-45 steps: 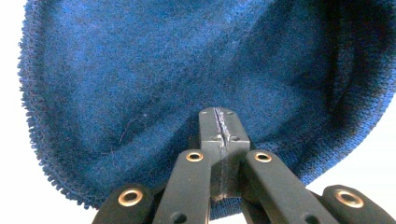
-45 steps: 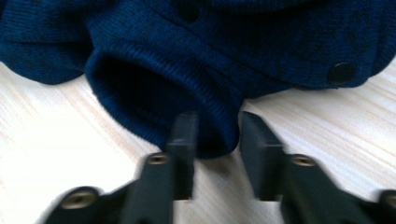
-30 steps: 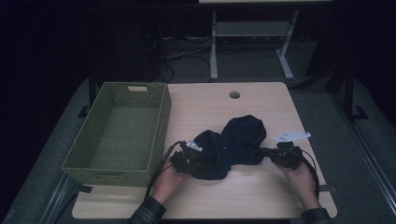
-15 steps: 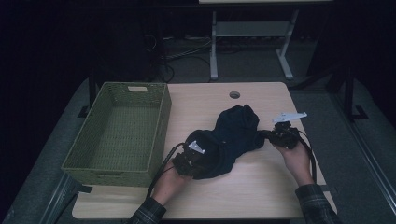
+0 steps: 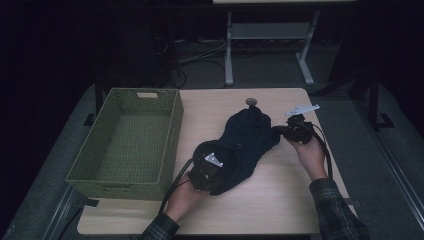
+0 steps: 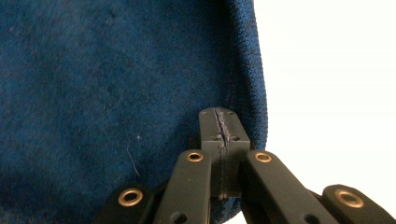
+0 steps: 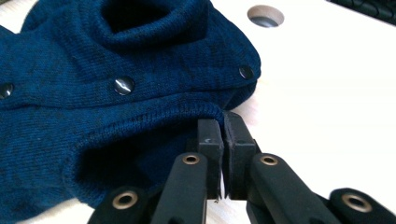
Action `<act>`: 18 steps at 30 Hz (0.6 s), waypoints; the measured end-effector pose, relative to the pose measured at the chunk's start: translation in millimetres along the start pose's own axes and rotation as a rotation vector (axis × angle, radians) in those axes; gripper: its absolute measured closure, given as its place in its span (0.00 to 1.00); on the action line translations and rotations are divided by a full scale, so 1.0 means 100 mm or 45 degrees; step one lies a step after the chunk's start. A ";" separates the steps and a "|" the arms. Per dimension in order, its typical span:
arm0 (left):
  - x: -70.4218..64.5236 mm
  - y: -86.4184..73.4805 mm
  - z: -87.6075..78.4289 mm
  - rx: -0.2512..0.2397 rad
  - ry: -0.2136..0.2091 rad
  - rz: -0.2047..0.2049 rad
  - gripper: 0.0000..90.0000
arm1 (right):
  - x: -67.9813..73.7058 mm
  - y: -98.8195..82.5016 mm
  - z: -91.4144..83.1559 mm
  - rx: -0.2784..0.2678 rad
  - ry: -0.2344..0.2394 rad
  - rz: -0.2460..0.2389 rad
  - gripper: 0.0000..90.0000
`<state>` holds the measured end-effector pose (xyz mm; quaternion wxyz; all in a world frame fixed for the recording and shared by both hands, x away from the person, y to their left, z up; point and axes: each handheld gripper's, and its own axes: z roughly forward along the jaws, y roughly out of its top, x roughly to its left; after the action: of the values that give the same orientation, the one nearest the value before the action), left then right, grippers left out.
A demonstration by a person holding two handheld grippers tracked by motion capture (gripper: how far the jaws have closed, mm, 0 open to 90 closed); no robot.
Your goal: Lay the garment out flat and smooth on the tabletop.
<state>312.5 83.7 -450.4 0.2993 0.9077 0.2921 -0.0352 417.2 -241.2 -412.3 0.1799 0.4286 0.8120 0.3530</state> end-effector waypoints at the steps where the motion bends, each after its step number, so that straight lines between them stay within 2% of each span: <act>1: 0.00 0.00 -0.01 -0.005 -0.003 0.003 1.00 | 0.01 0.00 -0.01 -0.008 0.004 0.004 0.90; 4: 0.00 0.02 -0.08 -0.039 -0.004 0.002 0.97 | 0.04 -0.02 -0.08 -0.039 0.028 0.026 0.75; 7: 0.02 0.05 -0.17 -0.079 0.002 0.002 0.94 | 0.11 -0.04 -0.21 -0.072 0.011 0.011 0.71; 10: 0.05 0.09 -0.26 -0.116 0.018 -0.014 0.94 | 0.20 -0.10 -0.32 -0.092 0.049 0.005 0.76; 13: 0.08 0.14 -0.32 -0.141 0.026 -0.018 1.00 | 0.30 -0.19 -0.40 -0.112 0.109 -0.010 0.89; 15: 0.10 0.18 -0.34 -0.145 0.038 -0.021 1.00 | 0.38 -0.26 -0.42 -0.115 0.156 -0.024 0.97; 18: 0.14 0.25 -0.36 -0.154 0.078 -0.012 1.00 | 0.53 -0.35 -0.39 -0.107 0.219 -0.047 1.00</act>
<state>334.3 95.0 -411.3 0.3445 0.8872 0.3068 0.0090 343.6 -227.0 -410.5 0.1340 0.3738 0.8166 0.4188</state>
